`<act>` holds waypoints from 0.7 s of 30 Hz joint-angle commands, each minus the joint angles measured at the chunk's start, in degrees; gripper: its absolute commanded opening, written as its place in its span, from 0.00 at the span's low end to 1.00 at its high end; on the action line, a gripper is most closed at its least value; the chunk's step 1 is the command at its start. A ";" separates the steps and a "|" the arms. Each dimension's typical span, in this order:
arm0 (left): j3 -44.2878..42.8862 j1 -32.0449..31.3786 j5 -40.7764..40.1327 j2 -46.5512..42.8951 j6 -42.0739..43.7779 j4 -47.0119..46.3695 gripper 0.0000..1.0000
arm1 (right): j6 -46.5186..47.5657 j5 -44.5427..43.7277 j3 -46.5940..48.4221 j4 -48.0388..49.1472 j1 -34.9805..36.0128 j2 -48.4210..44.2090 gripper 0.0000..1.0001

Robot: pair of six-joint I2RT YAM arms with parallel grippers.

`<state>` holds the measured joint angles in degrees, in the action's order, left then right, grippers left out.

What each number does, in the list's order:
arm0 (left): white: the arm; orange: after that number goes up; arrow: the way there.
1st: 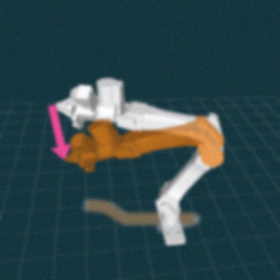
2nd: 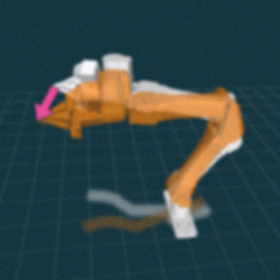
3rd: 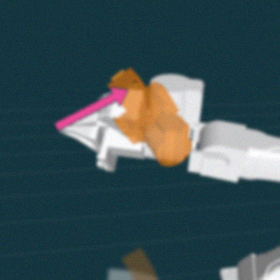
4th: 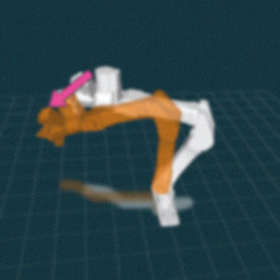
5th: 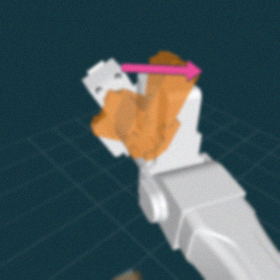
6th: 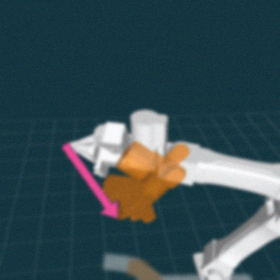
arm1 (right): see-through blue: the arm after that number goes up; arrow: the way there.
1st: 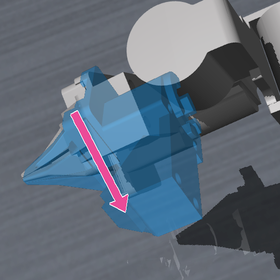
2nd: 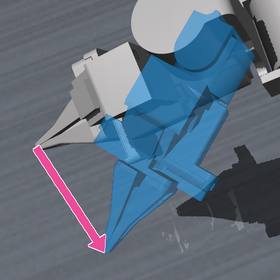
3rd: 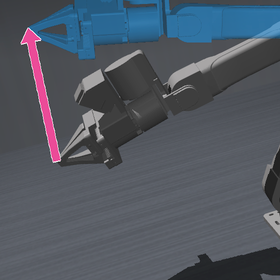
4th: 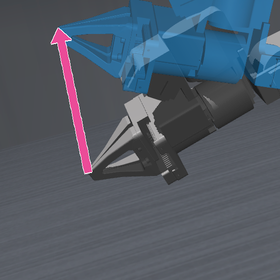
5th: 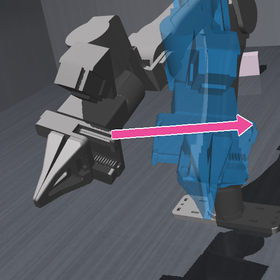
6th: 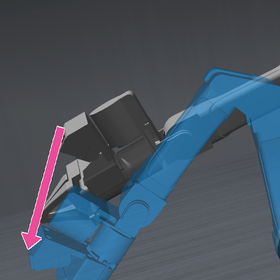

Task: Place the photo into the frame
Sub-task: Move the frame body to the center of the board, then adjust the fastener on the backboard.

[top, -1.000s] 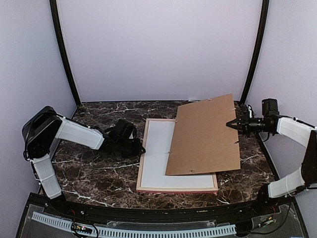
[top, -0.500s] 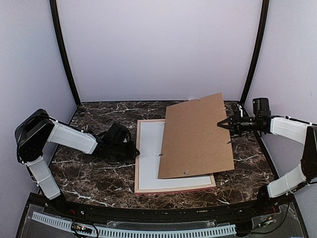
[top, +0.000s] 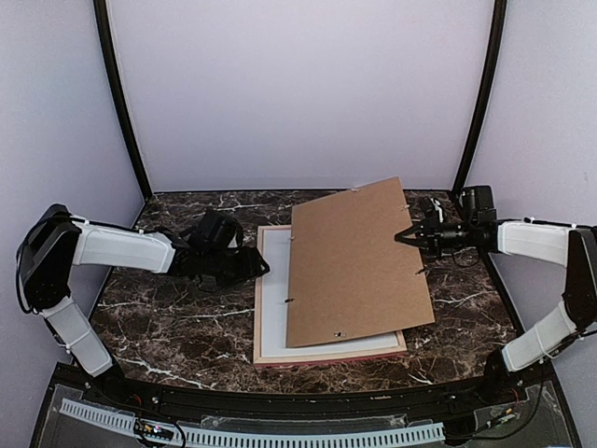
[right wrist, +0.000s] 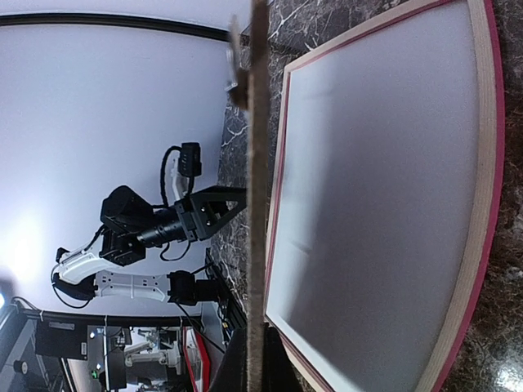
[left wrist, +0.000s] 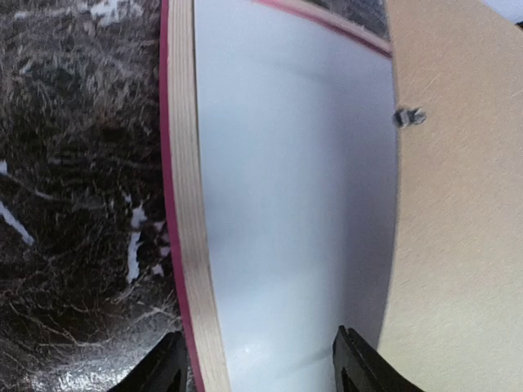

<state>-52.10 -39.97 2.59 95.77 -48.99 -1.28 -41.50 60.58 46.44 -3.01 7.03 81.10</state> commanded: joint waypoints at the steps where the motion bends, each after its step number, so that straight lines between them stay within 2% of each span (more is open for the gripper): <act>1: -5.48 1.58 1.36 -3.93 6.84 4.72 0.67 | -0.92 4.34 -0.24 5.90 1.34 1.52 0.00; 9: -12.65 3.47 4.69 -2.19 16.05 8.40 0.80 | -4.69 5.92 -1.35 12.84 2.96 4.82 0.00; 16: -18.93 3.93 11.25 3.53 22.90 8.98 0.84 | -6.04 6.09 -1.87 16.43 3.85 7.13 0.00; 21: -22.46 3.94 12.88 7.65 25.82 9.97 0.86 | -6.32 6.34 -1.88 17.65 4.09 8.64 0.00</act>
<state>-71.61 -36.21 12.56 101.32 -27.64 6.22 -46.63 63.33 44.60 8.69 10.61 89.10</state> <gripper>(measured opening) 0.853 0.029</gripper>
